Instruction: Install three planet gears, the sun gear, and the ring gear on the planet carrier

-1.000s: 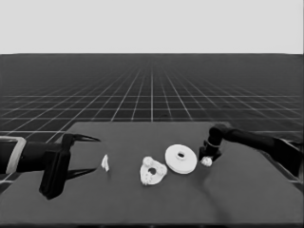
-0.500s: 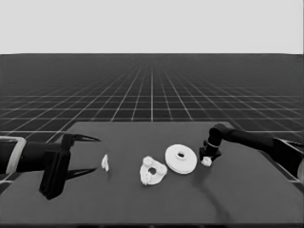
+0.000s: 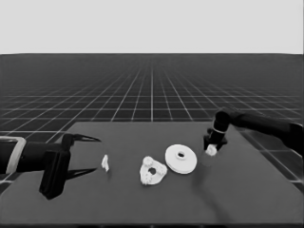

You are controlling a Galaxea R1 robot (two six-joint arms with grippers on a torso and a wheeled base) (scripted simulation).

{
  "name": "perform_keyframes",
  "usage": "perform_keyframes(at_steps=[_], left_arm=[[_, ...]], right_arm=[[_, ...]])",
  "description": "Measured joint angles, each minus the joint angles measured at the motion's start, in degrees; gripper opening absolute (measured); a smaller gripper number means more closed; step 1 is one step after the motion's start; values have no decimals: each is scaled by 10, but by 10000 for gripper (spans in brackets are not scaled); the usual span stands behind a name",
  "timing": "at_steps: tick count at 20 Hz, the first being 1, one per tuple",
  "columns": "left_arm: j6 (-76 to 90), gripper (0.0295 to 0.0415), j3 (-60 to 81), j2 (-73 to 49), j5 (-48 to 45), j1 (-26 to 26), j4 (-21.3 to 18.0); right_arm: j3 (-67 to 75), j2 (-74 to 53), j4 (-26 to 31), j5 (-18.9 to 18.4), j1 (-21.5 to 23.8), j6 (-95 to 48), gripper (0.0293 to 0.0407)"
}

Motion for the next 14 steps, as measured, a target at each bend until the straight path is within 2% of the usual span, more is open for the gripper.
perform_keyframes(at_steps=[4,5,6,7,10,14], left_arm=[[0,385,0,0,0,0,0],[0,385,0,0,0,0,0],[0,385,0,0,0,0,0],[0,385,0,0,0,0,0],[0,385,0,0,0,0,0],[0,385,0,0,0,0,0]], right_arm=[[0,0,3,-3,3,0,312],[143,29,-26,-22,1,229,312],[177,141,-34,-38,-2,345,312],[144,231,-35,-44,-4,384,312],[52,339,-34,-46,-5,389,312],[23,362,-33,-46,-6,384,312]])
